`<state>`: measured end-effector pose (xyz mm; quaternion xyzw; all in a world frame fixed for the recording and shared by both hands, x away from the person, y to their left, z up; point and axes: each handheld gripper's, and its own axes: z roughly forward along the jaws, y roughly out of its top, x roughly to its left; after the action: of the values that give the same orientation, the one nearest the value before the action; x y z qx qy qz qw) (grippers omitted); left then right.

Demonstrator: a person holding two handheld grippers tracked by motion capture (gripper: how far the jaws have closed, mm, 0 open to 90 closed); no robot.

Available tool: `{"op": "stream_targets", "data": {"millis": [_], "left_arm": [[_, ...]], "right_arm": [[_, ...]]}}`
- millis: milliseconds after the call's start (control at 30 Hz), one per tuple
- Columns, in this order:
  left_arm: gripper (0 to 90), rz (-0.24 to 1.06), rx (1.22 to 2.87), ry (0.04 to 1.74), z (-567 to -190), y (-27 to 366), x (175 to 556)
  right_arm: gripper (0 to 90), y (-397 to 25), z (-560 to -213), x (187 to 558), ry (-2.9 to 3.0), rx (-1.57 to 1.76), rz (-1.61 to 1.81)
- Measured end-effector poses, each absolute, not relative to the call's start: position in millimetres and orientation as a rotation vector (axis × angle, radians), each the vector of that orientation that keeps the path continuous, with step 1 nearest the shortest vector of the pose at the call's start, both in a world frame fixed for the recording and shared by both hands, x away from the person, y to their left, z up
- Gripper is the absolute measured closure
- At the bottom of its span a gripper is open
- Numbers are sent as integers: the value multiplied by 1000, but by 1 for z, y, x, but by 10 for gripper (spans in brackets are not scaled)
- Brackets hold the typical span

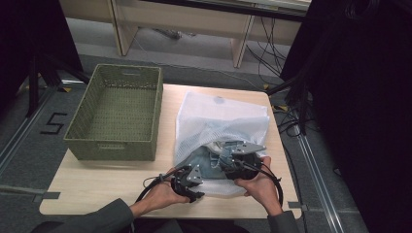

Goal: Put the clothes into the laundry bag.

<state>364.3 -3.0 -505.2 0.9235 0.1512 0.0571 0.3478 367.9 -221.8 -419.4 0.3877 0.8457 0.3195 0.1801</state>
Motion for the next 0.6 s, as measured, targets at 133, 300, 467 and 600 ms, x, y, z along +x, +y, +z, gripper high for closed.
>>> {"op": "stream_targets", "data": {"millis": [133, 300, 467, 600], "left_arm": [[796, 142, 2371, 400, -506, -4, 364], [879, 171, 2401, 358, -505, -4, 361], [884, 157, 2375, 371, -506, -4, 362], [889, 137, 2366, 393, -507, -4, 360]], "right_arm": [[390, -222, -426, 366, 2391, 1093, 865], [346, -207, -457, 368, 2479, 1109, 786], [471, -200, -475, 378, 2475, 1092, 716], [765, -198, -475, 388, 2423, 1038, 673]]}}
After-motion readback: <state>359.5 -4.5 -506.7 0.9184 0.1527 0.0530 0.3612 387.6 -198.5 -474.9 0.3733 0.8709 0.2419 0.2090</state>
